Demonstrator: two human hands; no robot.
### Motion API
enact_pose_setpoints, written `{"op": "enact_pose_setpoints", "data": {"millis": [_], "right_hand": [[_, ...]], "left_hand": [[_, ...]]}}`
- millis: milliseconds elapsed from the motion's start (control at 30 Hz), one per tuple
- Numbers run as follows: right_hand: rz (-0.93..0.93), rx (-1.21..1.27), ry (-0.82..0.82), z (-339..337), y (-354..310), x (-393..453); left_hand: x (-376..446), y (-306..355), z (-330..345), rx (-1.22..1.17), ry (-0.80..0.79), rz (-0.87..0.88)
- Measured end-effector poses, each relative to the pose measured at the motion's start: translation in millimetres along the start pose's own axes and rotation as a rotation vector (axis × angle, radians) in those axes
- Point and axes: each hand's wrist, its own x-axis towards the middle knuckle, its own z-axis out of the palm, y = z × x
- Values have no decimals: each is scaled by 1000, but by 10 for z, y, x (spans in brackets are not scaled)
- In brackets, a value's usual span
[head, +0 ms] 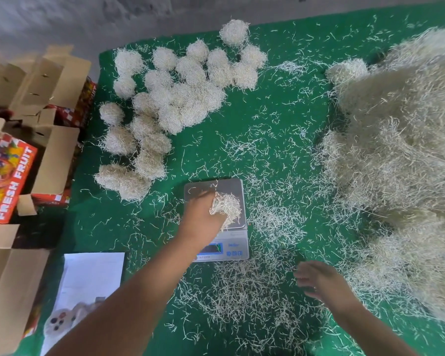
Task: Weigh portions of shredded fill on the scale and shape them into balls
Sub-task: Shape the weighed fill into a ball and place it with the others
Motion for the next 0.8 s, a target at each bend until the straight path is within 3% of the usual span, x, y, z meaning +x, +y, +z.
{"op": "enact_pose_setpoints", "data": {"millis": [200,267,333,400,467,667,733,800], "right_hand": [[48,557,-448,271,-794,-422],[82,776,-558,323,-898,-541],[44,884,-646,363,-961,-721],[-38,895,-651,383,-945,-846],[-88,917,-642,387,-881,-920],[-227,807,-532,289,-769,-1250],[-231,747,-489,231,-748,-1282],[-214,716,-451,147,-704,-1267]], "left_hand": [[-1086,791,209,-525,-279,-366],[-1267,999,333,-652,-295,-353],[-1387,1097,437,-665,-212,-284],[-1490,1090,515,-549,-41,-190],[-1562,1052,591,-272,55,-67],[-1812,1202,696,-35,7,-46],[-1918,1314,762,-104,-3,-119],[-2018,1351,809,-378,-93,-236]]}}
